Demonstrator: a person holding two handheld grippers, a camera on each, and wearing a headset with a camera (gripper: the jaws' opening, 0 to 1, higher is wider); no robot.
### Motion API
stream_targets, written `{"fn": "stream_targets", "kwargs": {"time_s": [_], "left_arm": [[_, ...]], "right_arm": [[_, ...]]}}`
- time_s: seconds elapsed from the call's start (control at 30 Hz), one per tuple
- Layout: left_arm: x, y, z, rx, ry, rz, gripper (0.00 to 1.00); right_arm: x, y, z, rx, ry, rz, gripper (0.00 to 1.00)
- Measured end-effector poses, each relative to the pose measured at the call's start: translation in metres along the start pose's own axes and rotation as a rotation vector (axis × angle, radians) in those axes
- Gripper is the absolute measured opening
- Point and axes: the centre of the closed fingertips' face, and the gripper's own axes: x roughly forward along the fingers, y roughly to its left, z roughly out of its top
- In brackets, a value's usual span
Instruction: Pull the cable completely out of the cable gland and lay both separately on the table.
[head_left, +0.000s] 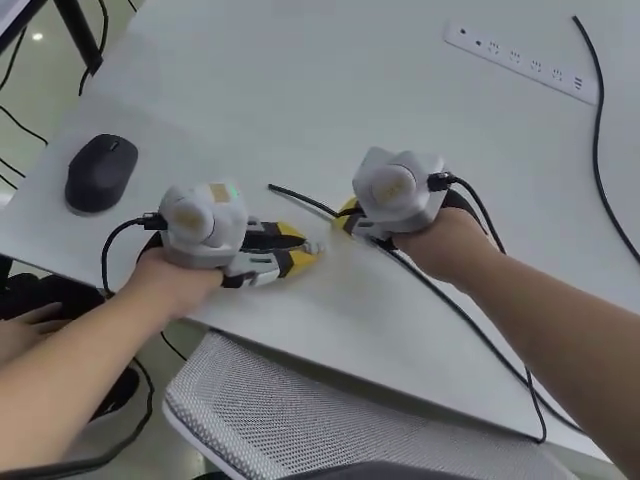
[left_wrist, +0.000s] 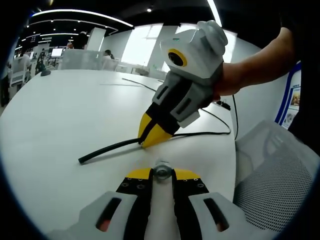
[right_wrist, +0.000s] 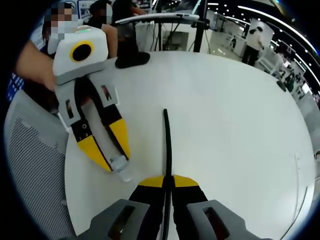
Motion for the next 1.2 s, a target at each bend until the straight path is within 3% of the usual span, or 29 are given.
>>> {"fn": "stream_targets", "kwargs": {"time_s": [0.57,0.73,0.97,1.07,1.2], "left_arm": [[-0.001,0.001,-0.003,-0.009,0.017,0.007,0.16],[0.000,0.000,-0.006,0.011,0.039,0.011,0.18],[0.000,0.001,-0.003,0.021,0.034,0.018,0.20],[0.000,0.002,-0.002,0.023,0.034,0.024,0.21],[-0.002,0.000,0.001,0.027,0.034,0.023,0.22]], "right_arm": [[0.001,-0.002,0.001,0.003,-0.007,-0.011,0.03],[0.001,-0.001,0.003,0.011,-0.019,-0.008,0.04],[-0.009,-0.003,0.007,0.022,-0.043,-0.020,0.08],[-0.020,-0.011,0.005,0.027,-0.057,-0.073,0.17],[-0.036,-0.013,0.002,0.137,-0.109,-0.099,0.22]]}}
